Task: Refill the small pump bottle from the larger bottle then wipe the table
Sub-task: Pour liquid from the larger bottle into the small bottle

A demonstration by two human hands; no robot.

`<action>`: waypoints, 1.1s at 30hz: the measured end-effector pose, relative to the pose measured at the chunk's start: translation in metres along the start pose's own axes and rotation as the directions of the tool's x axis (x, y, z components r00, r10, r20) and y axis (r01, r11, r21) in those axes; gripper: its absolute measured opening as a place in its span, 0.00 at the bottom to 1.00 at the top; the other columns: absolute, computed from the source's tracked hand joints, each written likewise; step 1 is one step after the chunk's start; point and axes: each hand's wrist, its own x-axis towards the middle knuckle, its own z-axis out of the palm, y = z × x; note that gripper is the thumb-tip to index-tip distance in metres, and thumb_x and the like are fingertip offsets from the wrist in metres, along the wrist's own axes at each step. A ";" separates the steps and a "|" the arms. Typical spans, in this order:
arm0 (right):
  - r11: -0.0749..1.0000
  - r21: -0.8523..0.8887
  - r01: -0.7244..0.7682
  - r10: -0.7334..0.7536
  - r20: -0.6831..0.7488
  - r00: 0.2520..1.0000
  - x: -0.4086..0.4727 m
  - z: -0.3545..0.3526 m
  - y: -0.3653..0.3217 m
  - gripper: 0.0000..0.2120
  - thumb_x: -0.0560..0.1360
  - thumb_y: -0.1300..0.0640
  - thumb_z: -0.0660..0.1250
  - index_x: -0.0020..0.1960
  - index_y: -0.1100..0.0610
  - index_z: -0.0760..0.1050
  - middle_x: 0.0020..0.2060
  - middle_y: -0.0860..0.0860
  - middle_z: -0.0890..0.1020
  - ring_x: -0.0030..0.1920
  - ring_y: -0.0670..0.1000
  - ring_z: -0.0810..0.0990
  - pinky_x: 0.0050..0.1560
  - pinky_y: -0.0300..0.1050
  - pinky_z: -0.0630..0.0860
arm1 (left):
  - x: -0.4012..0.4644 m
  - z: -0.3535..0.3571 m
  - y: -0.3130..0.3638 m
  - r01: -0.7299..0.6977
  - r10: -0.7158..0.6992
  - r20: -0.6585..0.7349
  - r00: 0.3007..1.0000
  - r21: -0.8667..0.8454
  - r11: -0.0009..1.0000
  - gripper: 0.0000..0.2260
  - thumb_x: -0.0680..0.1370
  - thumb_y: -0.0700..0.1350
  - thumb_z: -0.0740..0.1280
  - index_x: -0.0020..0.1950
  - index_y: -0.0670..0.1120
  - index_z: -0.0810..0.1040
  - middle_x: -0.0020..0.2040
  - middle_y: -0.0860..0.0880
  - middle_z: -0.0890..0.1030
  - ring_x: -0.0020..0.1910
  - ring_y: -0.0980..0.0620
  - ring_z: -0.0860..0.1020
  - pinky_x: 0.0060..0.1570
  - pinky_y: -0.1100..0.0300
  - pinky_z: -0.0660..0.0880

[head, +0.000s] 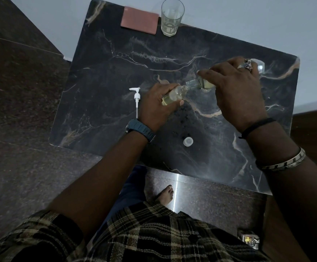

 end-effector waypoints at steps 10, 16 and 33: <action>1.000 -0.019 0.011 -0.011 0.010 1.000 0.002 -0.005 -0.002 0.24 0.82 0.65 0.63 0.73 0.46 0.77 0.64 0.51 0.83 0.67 0.61 0.75 0.66 0.59 0.66 | 0.000 0.002 0.001 0.000 0.000 -0.012 1.000 -0.027 1.000 0.22 0.73 0.50 0.81 0.66 0.54 0.84 0.58 0.54 0.81 0.55 0.67 0.78 0.56 0.64 0.78; 0.998 -0.047 0.028 -0.027 0.019 0.999 0.002 -0.006 -0.002 0.24 0.82 0.66 0.63 0.73 0.45 0.76 0.64 0.51 0.83 0.68 0.61 0.74 0.68 0.60 0.65 | 0.000 0.002 0.000 -0.018 0.017 -0.006 1.000 -0.024 1.000 0.21 0.73 0.50 0.81 0.65 0.53 0.85 0.56 0.54 0.82 0.54 0.66 0.77 0.55 0.61 0.78; 0.992 -0.100 0.074 -0.072 0.027 0.997 0.004 -0.005 -0.004 0.24 0.82 0.67 0.63 0.72 0.46 0.77 0.61 0.53 0.83 0.69 0.62 0.73 0.68 0.61 0.64 | -0.004 0.007 -0.011 -0.023 0.023 -0.026 0.999 0.005 1.000 0.21 0.72 0.54 0.79 0.65 0.59 0.83 0.55 0.62 0.80 0.56 0.68 0.76 0.56 0.62 0.77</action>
